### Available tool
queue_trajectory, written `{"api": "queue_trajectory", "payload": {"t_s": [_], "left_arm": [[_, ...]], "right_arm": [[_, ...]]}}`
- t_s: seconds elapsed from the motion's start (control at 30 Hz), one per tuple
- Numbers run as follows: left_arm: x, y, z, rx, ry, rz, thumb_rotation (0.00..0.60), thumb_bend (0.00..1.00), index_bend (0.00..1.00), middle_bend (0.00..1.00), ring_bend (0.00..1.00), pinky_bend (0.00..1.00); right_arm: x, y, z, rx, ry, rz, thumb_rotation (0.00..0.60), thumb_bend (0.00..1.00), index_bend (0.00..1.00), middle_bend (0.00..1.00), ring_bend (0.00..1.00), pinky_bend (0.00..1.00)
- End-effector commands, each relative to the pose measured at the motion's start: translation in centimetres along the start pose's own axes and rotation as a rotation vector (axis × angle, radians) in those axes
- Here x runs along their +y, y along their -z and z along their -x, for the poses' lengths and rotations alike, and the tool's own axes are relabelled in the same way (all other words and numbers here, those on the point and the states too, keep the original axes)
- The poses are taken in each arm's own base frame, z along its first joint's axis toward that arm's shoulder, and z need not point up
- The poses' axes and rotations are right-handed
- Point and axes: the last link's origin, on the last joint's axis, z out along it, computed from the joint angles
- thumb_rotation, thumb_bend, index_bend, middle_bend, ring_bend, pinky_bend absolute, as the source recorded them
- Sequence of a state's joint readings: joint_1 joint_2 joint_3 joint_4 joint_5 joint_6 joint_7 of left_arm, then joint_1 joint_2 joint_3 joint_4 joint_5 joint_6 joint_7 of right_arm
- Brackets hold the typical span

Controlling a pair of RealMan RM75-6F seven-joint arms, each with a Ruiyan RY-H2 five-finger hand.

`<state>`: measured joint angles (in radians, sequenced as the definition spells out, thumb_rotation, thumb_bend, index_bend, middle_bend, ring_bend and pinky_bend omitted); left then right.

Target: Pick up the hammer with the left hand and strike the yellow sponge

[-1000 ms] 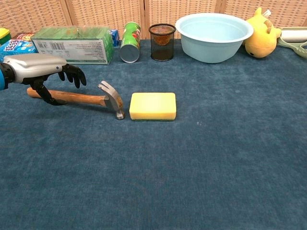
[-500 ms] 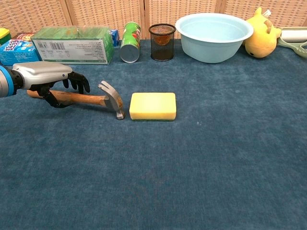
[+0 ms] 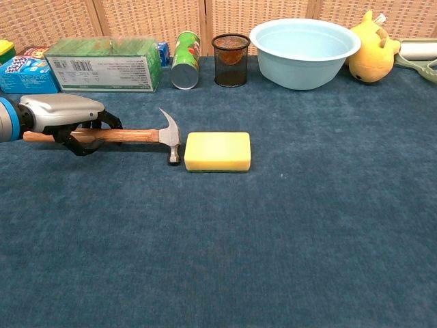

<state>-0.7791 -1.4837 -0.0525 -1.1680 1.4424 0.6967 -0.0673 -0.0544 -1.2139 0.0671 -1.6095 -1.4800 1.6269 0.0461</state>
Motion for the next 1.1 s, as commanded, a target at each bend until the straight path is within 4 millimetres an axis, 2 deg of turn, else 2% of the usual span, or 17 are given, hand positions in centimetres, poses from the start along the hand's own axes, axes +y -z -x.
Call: {"api": "queue_trajectory", "payload": {"t_s": [0.03, 0.3, 0.67, 0.93, 1.1], "left_arm": [[0.4, 0.4, -0.5, 0.058, 0.076, 0.016, 0.6, 0.72, 0.49, 0.58, 0.6, 0.61], [0.5, 1.4, -1.8, 0.168, 0.204, 0.058, 0.6, 0.69, 0.5, 0.6, 0.63, 0.63], [0.9, 3.1, -2.7, 0.26, 0.265, 0.11, 0.6, 0.64, 0.5, 0.61, 0.63, 0.65], [1.4, 4.8, -3.7, 0.322, 0.24, 0.153, 0.6, 0.64, 0.5, 0.62, 0.63, 0.65], [1.6, 5.8, -4.6, 0.315, 0.137, 0.153, 0.6, 0.63, 0.51, 0.63, 0.63, 0.67]], "right_arm": [[-0.1, 0.0, 0.1, 0.001, -0.004, -0.003, 0.6, 0.38, 0.44, 0.43, 0.41, 0.34], [0.2, 0.5, 0.1, 0.011, -0.009, 0.007, 0.6, 0.38, 0.44, 0.43, 0.41, 0.34], [0.2, 0.8, -0.1, 0.017, -0.007, 0.009, 0.6, 0.38, 0.44, 0.43, 0.41, 0.34], [0.1, 0.9, -0.1, 0.014, -0.004, 0.01, 0.6, 0.38, 0.44, 0.43, 0.41, 0.34], [-0.1, 0.9, -0.1, 0.014, -0.002, 0.004, 0.6, 0.38, 0.44, 0.43, 0.41, 0.34]]}}
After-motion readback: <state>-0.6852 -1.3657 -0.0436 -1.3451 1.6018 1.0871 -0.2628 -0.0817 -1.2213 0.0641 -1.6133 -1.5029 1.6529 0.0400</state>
